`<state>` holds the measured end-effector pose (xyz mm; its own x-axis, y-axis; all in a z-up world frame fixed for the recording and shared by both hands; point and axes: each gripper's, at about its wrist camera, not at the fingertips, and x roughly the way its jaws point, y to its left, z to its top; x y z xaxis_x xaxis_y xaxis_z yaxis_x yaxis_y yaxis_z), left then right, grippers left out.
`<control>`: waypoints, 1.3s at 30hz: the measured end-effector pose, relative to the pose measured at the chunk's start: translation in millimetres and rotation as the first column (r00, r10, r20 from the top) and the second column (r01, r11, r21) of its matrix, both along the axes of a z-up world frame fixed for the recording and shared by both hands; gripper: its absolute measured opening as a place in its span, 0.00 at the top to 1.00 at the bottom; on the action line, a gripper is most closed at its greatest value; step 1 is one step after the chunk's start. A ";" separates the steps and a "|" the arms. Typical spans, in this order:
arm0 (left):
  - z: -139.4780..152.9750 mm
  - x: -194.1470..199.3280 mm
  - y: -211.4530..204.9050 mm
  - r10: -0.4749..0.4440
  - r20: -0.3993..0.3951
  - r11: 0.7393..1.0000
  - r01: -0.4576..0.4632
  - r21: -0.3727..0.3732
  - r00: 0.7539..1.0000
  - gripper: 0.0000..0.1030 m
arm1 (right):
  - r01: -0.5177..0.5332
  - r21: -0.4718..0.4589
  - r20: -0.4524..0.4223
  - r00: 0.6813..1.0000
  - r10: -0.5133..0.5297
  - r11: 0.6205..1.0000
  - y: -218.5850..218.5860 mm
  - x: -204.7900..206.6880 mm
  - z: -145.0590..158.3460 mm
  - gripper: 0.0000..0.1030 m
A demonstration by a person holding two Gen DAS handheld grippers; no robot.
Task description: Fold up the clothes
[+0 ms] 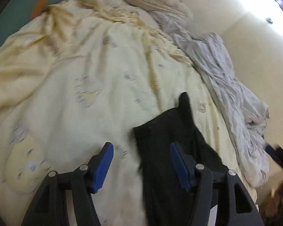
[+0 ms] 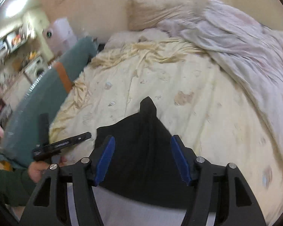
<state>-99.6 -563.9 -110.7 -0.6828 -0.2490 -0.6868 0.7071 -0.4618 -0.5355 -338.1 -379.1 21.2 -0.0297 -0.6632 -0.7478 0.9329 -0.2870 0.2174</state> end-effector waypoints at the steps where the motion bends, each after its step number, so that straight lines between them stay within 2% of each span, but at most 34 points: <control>1: -0.1 -5.6 2.3 0.000 0.014 1.000 0.001 -0.019 1.000 0.39 | -0.017 0.021 -0.010 1.000 0.017 1.000 -16.1 -3.5 -6.1 0.36; 4: -9.5 -5.6 -3.8 0.005 0.057 1.000 -0.004 -0.007 0.998 0.39 | -0.066 0.074 -0.019 0.998 0.067 0.995 -51.4 -12.7 -27.9 0.36; 7: -16.5 -11.7 -9.6 -0.001 0.073 1.000 0.001 0.004 0.997 0.55 | -0.096 0.126 -0.036 0.994 0.101 0.987 -77.8 -22.5 -48.2 0.36; 8: -18.4 -13.9 -11.7 -0.004 0.075 1.000 0.003 0.007 0.997 0.57 | -0.098 0.146 -0.043 0.993 0.106 0.984 -86.2 -27.1 -55.1 0.36; 12: -24.7 -25.7 -18.0 -0.016 0.076 1.000 0.015 0.016 0.997 0.57 | -0.060 0.232 -0.038 0.997 0.070 0.971 -118.3 -51.4 -90.1 0.40; 13: -25.3 -29.3 -17.4 -0.019 0.078 1.000 0.018 0.012 0.997 0.63 | -0.057 0.234 -0.028 0.997 0.065 0.971 -123.4 -54.9 -95.5 0.40; 14: -26.3 -32.3 -16.5 -0.018 0.099 1.000 0.019 -0.003 0.995 0.85 | -0.054 0.244 -0.022 0.998 0.061 0.968 -130.4 -58.3 -103.1 0.40; 15: -28.9 -32.9 -17.1 -0.014 0.123 1.000 0.014 -0.005 0.992 0.92 | -0.052 0.255 -0.020 0.998 0.059 0.966 -136.9 -60.6 -110.2 0.40; 16: -31.7 -30.8 -18.8 -0.008 0.130 1.000 0.008 0.006 0.992 0.94 | -0.054 0.256 -0.007 0.998 0.058 0.965 -142.3 -62.9 -115.6 0.40; 22: -16.7 -13.2 -18.9 0.059 0.107 0.997 -0.054 -0.054 0.993 0.95 | -0.087 0.276 0.048 0.996 0.077 0.957 -170.4 -65.3 -137.1 0.41; 28: -28.0 -9.8 -26.5 0.074 0.128 0.997 -0.075 0.003 0.989 0.95 | -0.113 0.265 0.037 0.994 0.107 0.958 -191.1 -59.3 -139.0 0.41; 30: -30.2 -10.0 -27.4 0.071 0.129 0.997 -0.074 0.016 0.989 0.95 | -0.128 0.311 0.006 0.991 0.133 0.942 -202.7 -55.6 -143.9 0.47; 33: -28.7 -11.1 -26.2 0.067 0.136 0.998 -0.069 0.007 0.988 0.95 | -0.179 0.373 0.012 0.982 0.188 0.911 -217.1 -50.3 -151.8 0.54; 38: -27.9 -11.8 -26.0 0.070 0.142 0.997 -0.072 0.010 0.987 0.94 | -0.231 0.432 -0.042 0.960 0.275 0.872 -231.4 -38.6 -150.1 0.54; 39: -27.7 -11.6 -25.8 0.071 0.141 0.997 -0.073 0.009 0.987 0.94 | -0.230 0.429 -0.041 0.961 0.274 0.873 -233.7 -39.6 -147.1 0.54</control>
<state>-111.2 -589.7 -138.4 -0.5598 -0.2834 -0.7787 0.8069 -0.4002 -0.4344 -377.7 -612.7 -125.9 0.0098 -0.2860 -0.9582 0.9959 -0.0830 0.0349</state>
